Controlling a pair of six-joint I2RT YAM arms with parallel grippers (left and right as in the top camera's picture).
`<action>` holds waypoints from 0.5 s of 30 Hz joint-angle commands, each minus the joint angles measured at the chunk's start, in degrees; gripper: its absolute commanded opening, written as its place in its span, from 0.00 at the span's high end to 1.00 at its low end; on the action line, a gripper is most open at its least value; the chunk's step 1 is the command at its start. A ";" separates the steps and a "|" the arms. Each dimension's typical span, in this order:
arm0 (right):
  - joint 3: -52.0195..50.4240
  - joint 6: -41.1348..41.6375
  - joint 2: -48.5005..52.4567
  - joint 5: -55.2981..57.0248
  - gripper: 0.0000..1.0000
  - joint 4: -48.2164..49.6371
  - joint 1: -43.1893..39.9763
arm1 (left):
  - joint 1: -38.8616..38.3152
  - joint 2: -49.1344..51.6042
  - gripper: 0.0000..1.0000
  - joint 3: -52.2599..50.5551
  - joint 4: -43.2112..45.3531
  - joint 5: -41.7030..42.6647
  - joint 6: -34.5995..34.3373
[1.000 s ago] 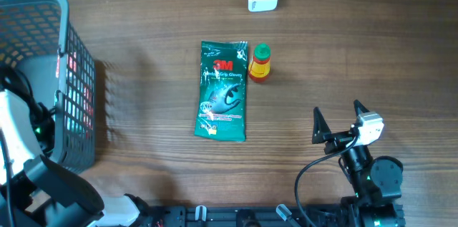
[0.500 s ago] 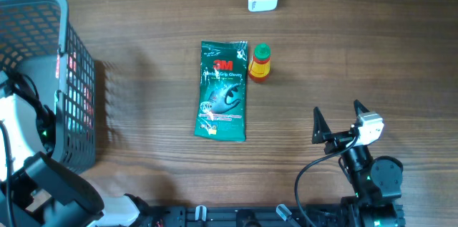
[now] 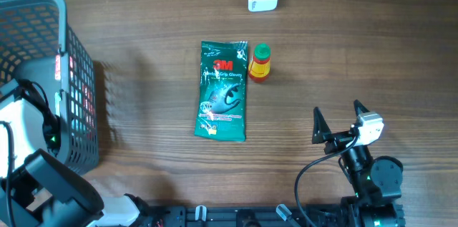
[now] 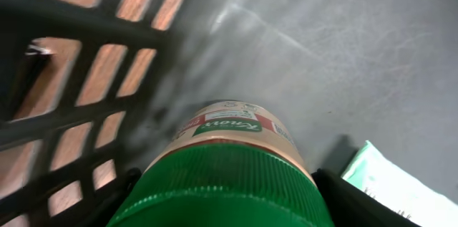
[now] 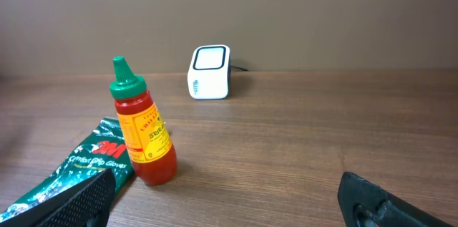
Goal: Scan the item barcode
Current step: 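Reach the left gripper into the basket and grasp the green-lidded jar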
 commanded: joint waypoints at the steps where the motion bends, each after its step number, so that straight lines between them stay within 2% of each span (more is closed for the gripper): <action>1: 0.04 0.83 0.00 0.96 0.01 0.26 0.17 | 0.31 -1.86 0.29 7.39 -2.32 0.02 1.90; 7: 0.04 0.81 0.02 0.96 0.00 0.26 0.17 | 0.31 -5.20 0.29 24.92 -6.19 0.00 10.40; 11: 0.04 0.83 0.00 0.96 0.00 0.26 0.17 | 0.31 -6.78 0.28 38.42 -9.18 0.33 13.07; 13: 0.04 0.83 0.00 0.96 0.00 0.26 0.17 | 0.31 -7.69 0.28 44.78 -10.91 2.45 13.05; 15: 0.04 0.81 0.00 0.96 0.00 0.26 0.17 | 0.04 -8.85 0.28 49.81 -11.43 8.02 14.08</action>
